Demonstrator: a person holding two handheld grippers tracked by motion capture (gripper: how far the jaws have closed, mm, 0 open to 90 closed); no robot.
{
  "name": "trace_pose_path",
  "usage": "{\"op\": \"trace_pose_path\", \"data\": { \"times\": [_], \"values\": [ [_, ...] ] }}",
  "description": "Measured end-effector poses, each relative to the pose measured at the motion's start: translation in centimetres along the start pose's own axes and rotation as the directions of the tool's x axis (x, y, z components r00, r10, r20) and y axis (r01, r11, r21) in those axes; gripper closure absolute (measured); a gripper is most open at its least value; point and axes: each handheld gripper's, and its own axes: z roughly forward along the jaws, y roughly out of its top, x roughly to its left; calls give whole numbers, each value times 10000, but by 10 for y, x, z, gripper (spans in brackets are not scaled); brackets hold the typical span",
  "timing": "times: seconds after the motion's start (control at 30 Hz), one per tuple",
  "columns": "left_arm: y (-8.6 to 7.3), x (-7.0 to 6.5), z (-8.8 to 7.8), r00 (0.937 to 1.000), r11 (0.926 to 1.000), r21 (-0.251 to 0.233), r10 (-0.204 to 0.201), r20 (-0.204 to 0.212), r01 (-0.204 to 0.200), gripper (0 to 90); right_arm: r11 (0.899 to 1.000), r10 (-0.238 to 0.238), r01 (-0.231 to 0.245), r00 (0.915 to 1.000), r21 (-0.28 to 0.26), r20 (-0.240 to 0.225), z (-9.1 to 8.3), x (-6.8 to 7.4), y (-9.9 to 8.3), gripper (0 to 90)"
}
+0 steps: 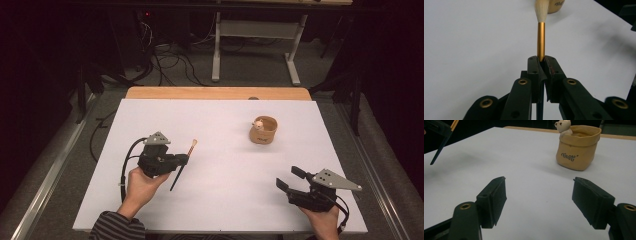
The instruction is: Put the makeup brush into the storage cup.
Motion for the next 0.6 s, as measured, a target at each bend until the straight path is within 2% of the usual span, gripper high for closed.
{"op": "trace_pose_path", "data": {
  "times": [0.03, 0.07, 0.1, 0.33, 0.43, 0.5, 0.6],
  "values": [
    [-1, -1, -1, 9999, 9997, -202, 168, -19, -168, 836, 10000, 5, -5, 10000, 14, 3, 0, 0, 0, 296],
    [-3, -3, -4, 9991, 9972, -624, 420, -21, -420, 836, 10000, 4, -4, 10000, 81, -48, 1, 0, 1, 297],
    [-4, -4, -4, 9988, 9959, -753, 497, -52, -500, 836, 9999, 11, -11, 10000, 104, -57, 1, 1, 1, 297],
    [-8, -11, -10, 9957, 9882, -1231, 924, 30, -913, 837, 10000, 57, -55, 9998, 68, -203, 3, 3, 3, 304],
    [-10, -11, -11, 9953, 9867, -1321, 968, 92, -947, 837, 10000, -21, 23, 9998, 72, -177, 3, 4, 3, 322],
    [-15, -11, -12, 9951, 9821, -1643, 965, 221, -916, 837, 9998, -176, 177, 9996, 15, -239, 2, 4, 4, 353],
    [-18, -11, -12, 9951, 9789, -1859, 929, 337, -851, 837, 10000, -86, 87, 9992, 12, -382, 2, 5, 5, 362]
  ]
}}
